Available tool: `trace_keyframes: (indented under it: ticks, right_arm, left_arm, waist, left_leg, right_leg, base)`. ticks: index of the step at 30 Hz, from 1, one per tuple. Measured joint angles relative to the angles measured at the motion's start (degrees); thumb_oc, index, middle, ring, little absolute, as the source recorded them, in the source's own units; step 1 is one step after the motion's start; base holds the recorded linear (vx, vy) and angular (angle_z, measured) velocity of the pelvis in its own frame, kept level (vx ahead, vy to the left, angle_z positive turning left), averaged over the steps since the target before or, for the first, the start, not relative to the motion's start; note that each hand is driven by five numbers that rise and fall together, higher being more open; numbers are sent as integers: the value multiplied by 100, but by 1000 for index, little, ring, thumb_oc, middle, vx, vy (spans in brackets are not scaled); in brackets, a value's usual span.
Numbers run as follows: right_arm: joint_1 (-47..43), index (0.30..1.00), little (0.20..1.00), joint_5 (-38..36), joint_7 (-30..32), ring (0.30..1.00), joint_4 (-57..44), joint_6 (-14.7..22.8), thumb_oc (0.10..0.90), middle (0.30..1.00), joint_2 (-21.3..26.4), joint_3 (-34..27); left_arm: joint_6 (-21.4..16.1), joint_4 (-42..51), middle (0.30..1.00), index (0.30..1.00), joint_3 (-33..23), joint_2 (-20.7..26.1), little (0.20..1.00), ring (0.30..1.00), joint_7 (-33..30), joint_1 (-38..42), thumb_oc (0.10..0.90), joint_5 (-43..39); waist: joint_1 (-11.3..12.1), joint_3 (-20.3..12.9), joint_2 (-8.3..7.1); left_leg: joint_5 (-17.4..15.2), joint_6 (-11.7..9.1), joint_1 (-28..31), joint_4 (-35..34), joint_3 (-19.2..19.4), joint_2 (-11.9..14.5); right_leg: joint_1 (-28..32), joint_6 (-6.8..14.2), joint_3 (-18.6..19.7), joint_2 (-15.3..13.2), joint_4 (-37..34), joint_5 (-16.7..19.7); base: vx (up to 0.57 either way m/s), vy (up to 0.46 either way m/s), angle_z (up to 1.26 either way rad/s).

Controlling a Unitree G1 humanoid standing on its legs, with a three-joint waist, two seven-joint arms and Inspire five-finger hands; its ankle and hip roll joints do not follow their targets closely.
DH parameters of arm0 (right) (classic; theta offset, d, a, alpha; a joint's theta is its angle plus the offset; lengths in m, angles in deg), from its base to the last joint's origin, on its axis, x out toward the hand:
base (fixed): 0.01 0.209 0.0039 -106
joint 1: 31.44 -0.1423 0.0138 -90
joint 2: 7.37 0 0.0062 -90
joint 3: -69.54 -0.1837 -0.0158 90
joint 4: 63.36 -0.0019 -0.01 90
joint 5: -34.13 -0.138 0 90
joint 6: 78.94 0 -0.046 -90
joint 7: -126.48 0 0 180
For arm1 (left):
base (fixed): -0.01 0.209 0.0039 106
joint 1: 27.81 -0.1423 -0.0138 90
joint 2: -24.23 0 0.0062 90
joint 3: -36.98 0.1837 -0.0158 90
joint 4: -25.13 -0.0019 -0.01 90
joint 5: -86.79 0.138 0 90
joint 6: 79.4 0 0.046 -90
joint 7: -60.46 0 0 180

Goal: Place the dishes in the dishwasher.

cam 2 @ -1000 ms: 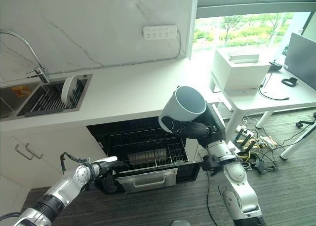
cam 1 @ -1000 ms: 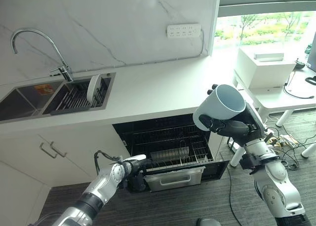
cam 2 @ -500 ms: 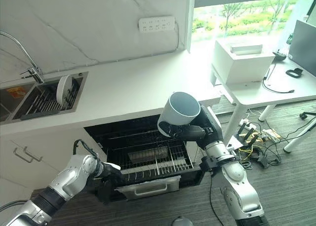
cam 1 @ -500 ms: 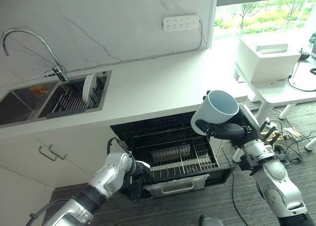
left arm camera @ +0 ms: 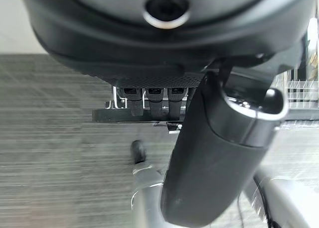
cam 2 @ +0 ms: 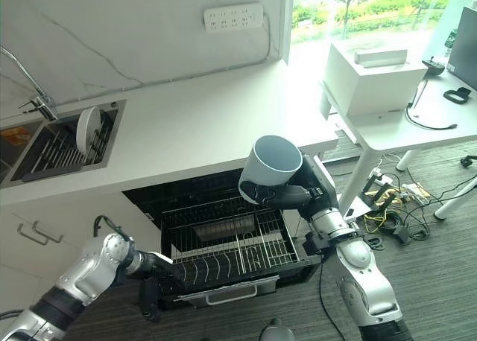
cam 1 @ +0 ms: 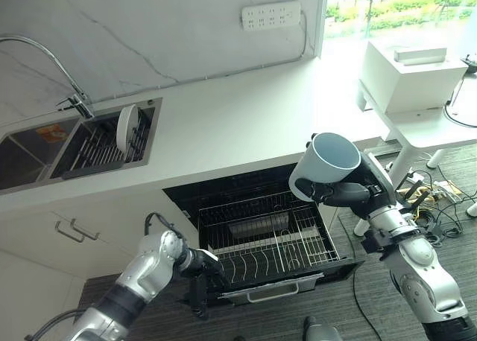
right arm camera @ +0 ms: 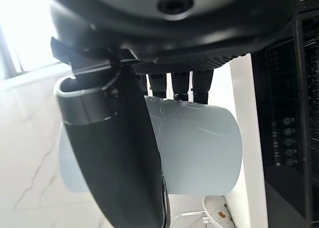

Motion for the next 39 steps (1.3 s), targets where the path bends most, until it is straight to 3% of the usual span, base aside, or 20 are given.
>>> trace_keyframes:
  ticks: [4, 8, 10, 11, 12, 15, 19, 27, 33, 39]
  right_arm:
    - [233, 300, 300, 199, -213, 300, 36, -96, 400, 300, 14, -333]
    - [443, 300, 300, 218, -408, 300, 94, -399, 400, 300, 62, -753]
    - [459, 300, 300, 410, -516, 300, 193, -510, 400, 300, 57, -765]
    - [485, 300, 300, 445, -527, 300, 326, -761, 400, 300, 49, -774]
    - [575, 300, 300, 649, -529, 300, 328, -953, 400, 300, 19, -780]
    - [694, 300, 300, 660, -475, 300, 401, -1381, 400, 300, -91, -823]
    - [692, 300, 300, 658, -328, 300, 569, -1600, 400, 300, -303, -868]
    - [670, 300, 300, 965, 6, 300, 1430, -2006, 400, 300, -464, -677]
    - [328, 300, 300, 1162, 220, 300, 2506, -1995, 400, 300, -471, -429]
    - [-92, 300, 300, 1285, 407, 300, 3382, -1944, 400, 300, -444, -414]
  left_arm:
    - [60, 562, 900, 900, -1148, 201, 900, 900, -1068, -632, 800, -1543]
    - [-247, 471, 900, 900, -2463, 480, 900, 900, -2494, -811, 800, -2790]
    - [-677, 435, 900, 900, -2868, 420, 900, 900, -3236, -1044, 800, -3327]
    - [-1136, 476, 900, 900, -2999, 148, 900, 900, -3794, -1292, 800, -3679]
    - [-1435, 676, 900, 900, -2998, -137, 900, 900, -4133, -1558, 800, -3788]
    - [-1862, 1016, 900, 900, -3002, -481, 900, 900, -4518, -1857, 800, -4009]
    - [-2117, 1067, 900, 900, -2995, -582, 900, 900, -4796, -1842, 800, -4220]
    - [-2187, 1053, 900, 900, -2979, -773, 900, 900, -5179, -1808, 800, -4666]
    - [-2270, 1043, 900, 900, -2863, -762, 900, 900, -5273, -1620, 800, -4676]
    - [-2312, 1039, 900, 900, -2617, -731, 900, 900, -5261, -1484, 800, -4684]
  waist:
    - [248, 124, -80]
    - [312, 223, -242]
    - [362, 235, -280]
    - [426, 227, -298]
    - [437, 225, -328]
    - [467, 224, -499]
    - [460, 219, -591]
    - [598, 190, -670]
    - [769, 128, -769]
    - [903, 122, -774]
  left_leg:
    - [7, 8, -5, -1, -29, -12]
    - [7, 5, -12, 34, -147, -29]
    - [-8, 5, -17, 52, -161, -42]
    - [-12, 8, -53, 108, -171, -41]
    - [-13, 10, -94, 114, -207, -49]
    - [-12, 10, -93, 123, -227, -56]
    - [-15, 13, -95, 149, -227, -65]
    - [-32, 4, -207, 309, -350, -43]
    - [-30, 3, -215, 350, -399, -44]
    - [-31, -2, -212, 402, -500, -50]
  right_leg:
    - [6, 66, -49, -64, 41, -61]
    - [32, 54, -141, -111, 141, -157]
    - [8, 55, -146, -131, 210, -200]
    - [-13, 11, -148, -130, 250, -174]
    - [-30, 12, -171, -132, 259, -174]
    - [-20, 17, -193, -150, 274, -177]
    - [-25, 54, -193, -177, 296, -215]
    - [-38, 23, -268, -184, 380, -251]
    - [-1, 15, -336, -198, 401, -247]
    - [77, 12, -408, -214, 410, -250]
  base:
    - [29, -5, 6]
    - [18, -9, 15]
    - [6, -20, 4]
    - [5, -37, 9]
    - [5, -35, 10]
    - [2, -18, 5]
    - [8, -18, 0]
    - [15, -17, 5]
    - [20, -21, 4]
    - [36, -25, 8]
